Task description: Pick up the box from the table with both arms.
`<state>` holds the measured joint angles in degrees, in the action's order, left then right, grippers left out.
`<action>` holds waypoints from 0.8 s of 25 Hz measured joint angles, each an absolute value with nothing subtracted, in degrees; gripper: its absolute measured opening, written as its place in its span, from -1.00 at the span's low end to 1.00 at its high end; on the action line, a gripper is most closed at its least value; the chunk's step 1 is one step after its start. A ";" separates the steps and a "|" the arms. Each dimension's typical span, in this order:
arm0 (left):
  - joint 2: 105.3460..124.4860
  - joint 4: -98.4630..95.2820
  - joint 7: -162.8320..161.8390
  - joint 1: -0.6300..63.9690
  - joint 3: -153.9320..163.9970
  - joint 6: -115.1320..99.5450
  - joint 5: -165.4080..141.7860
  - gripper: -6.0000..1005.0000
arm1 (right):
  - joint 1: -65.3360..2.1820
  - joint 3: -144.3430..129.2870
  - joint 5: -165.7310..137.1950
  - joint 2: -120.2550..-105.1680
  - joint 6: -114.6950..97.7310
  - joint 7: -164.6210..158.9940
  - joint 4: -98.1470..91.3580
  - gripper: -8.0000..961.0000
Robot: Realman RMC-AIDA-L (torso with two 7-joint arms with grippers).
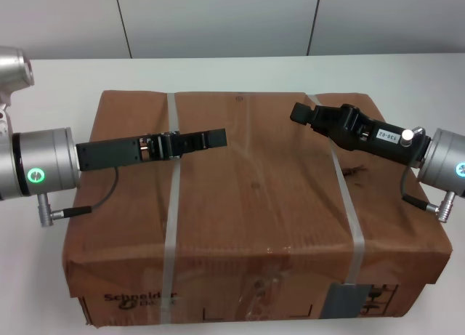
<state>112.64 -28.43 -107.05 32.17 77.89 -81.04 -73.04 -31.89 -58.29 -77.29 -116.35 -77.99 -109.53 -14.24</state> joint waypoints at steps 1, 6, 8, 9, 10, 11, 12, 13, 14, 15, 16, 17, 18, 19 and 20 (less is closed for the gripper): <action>112.65 -28.42 -107.04 32.16 77.91 -81.05 -73.04 -0.80 | -31.87 -58.25 -77.28 -116.36 -77.99 -109.41 -14.24 -0.99; 112.71 -28.38 -106.89 32.14 77.88 -81.05 -73.04 -0.80 | -31.81 -58.25 -77.26 -116.36 -77.96 -109.26 -14.24 -0.99; 112.77 -28.38 -106.84 32.13 77.87 -81.05 -73.04 -0.80 | -31.77 -58.24 -77.25 -116.36 -77.95 -109.25 -14.24 -0.99; 112.77 -28.38 -106.83 32.13 77.87 -81.05 -73.04 -0.80 | -31.76 -58.22 -77.25 -116.36 -77.95 -109.25 -14.24 -0.99; 112.77 -28.38 -106.82 32.12 77.87 -81.05 -73.04 -0.80 | -31.76 -58.22 -77.25 -116.37 -77.95 -109.25 -14.24 -0.99; 112.78 -28.39 -106.82 32.11 77.87 -81.05 -73.04 -0.80 | -31.75 -58.22 -77.25 -116.37 -77.95 -109.24 -14.24 -0.99; 112.81 -28.39 -106.80 32.11 77.87 -81.05 -73.04 -0.80 | -31.74 -58.24 -77.25 -116.37 -77.95 -109.24 -14.23 -0.99; 112.83 -28.38 -106.78 32.10 77.87 -81.05 -73.04 -0.80 | -31.74 -58.26 -77.25 -116.37 -77.95 -109.24 -14.23 -0.99; 112.85 -28.39 -106.76 32.09 77.87 -81.05 -73.04 -0.80 | -31.74 -58.26 -77.25 -116.37 -77.92 -109.22 -14.23 -0.99; 112.87 -28.38 -106.74 32.09 77.87 -81.05 -73.04 -0.80 | -31.73 -58.26 -77.25 -116.37 -77.79 -109.20 -14.23 -0.99; 112.87 -28.36 -106.72 32.06 77.87 -81.05 -73.04 -0.80 | -31.73 -58.27 -77.25 -116.37 -77.65 -109.18 -14.23 -0.99; 112.87 -28.33 -106.71 32.04 77.87 -81.05 -73.04 -0.80 | -31.73 -58.27 -77.25 -116.37 -77.53 -109.17 -14.23 -0.99; 112.87 -28.31 -106.71 32.02 77.87 -81.05 -73.04 -0.80 | -31.73 -58.27 -77.25 -116.37 -77.45 -109.16 -14.23 -0.99; 112.87 -28.30 -106.71 31.99 77.87 -81.05 -73.04 -0.80 | -31.73 -58.27 -77.25 -116.37 -77.38 -109.14 -14.23 -0.99; 112.87 -28.29 -106.71 31.97 77.87 -81.05 -73.04 -0.80 | -31.73 -58.30 -77.25 -116.37 -77.35 -109.03 -14.23 -0.99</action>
<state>112.87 -28.29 -106.71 31.97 77.87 -81.05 -73.04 -31.73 -58.30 -77.25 -116.37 -77.35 -109.04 -14.23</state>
